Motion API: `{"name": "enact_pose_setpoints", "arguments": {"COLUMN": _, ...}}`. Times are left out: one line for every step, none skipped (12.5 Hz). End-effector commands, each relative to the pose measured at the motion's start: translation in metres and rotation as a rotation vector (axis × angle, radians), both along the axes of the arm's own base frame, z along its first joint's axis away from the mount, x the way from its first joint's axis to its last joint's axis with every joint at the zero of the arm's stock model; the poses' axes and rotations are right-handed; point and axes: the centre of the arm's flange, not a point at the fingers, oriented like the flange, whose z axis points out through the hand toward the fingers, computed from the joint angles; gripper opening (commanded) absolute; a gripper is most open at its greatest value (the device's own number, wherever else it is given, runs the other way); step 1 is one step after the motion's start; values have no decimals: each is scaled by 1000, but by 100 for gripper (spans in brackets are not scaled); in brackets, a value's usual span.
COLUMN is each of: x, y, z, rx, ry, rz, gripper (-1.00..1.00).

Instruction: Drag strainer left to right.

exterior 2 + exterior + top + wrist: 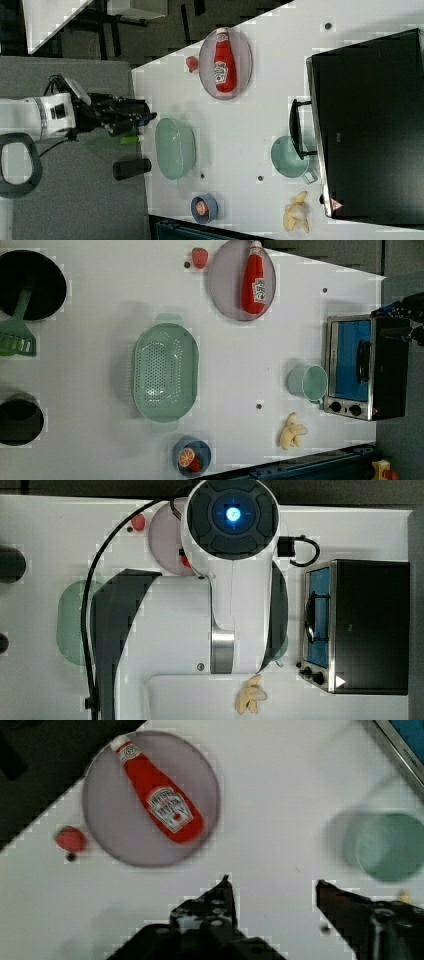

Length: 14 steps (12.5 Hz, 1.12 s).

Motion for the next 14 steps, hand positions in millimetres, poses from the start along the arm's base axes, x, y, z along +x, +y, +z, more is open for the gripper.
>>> {"name": "enact_pose_setpoints", "arguments": {"x": -125, "y": -40, "z": 86, "rx": -15, "ry": 6, "rz": -172, "gripper": 60}}
{"name": "enact_pose_setpoints", "arguments": {"x": -125, "y": -38, "z": 86, "rx": -16, "ry": 6, "rz": -170, "gripper": 82}}
{"name": "enact_pose_setpoints", "arguments": {"x": -124, "y": -34, "z": 86, "rx": -16, "ry": 7, "rz": -168, "gripper": 100}}
{"name": "enact_pose_setpoints", "arguments": {"x": -121, "y": -24, "z": 83, "rx": -16, "ry": 10, "rz": -158, "gripper": 100}}
{"name": "enact_pose_setpoints", "arguments": {"x": -118, "y": -8, "z": 78, "rx": -15, "ry": 19, "rz": -130, "gripper": 100}}
{"name": "enact_pose_setpoints", "arguments": {"x": -114, "y": 14, "z": 72, "rx": -17, "ry": 32, "rz": -95, "gripper": 100}}
{"name": "enact_pose_setpoints", "arguments": {"x": -110, "y": 38, "z": 63, "rx": -28, "ry": 50, "rz": -66, "gripper": 100}}
{"name": "enact_pose_setpoints", "arguments": {"x": -107, "y": 65, "z": 53, "rx": -43, "ry": 68, "rz": -55, "gripper": 100}}
{"name": "enact_pose_setpoints", "arguments": {"x": -106, "y": 92, "z": 41, "rx": -60, "ry": 87, "rz": -64, "gripper": 100}}
{"name": "enact_pose_setpoints", "arguments": {"x": -106, "y": 121, "z": 29, "rx": -78, "ry": 106, "rz": -89, "gripper": 100}}
{"name": "enact_pose_setpoints", "arguments": {"x": -107, "y": 151, "z": 15, "rx": -96, "ry": 120, "rz": -129, "gripper": 100}}
{"name": "enact_pose_setpoints", "arguments": {"x": -108, "y": 180, "z": 2, "rx": -107, "ry": 119, "rz": -171, "gripper": 100}}
{"name": "enact_pose_setpoints", "arguments": {"x": -108, "y": 207, "z": -10, "rx": -108, "ry": 105, "rz": -216, "gripper": 100}}
{"name": "enact_pose_setpoints", "arguments": {"x": -108, "y": 233, "z": -23, "rx": -100, "ry": 90, "rz": -262, "gripper": 100}}
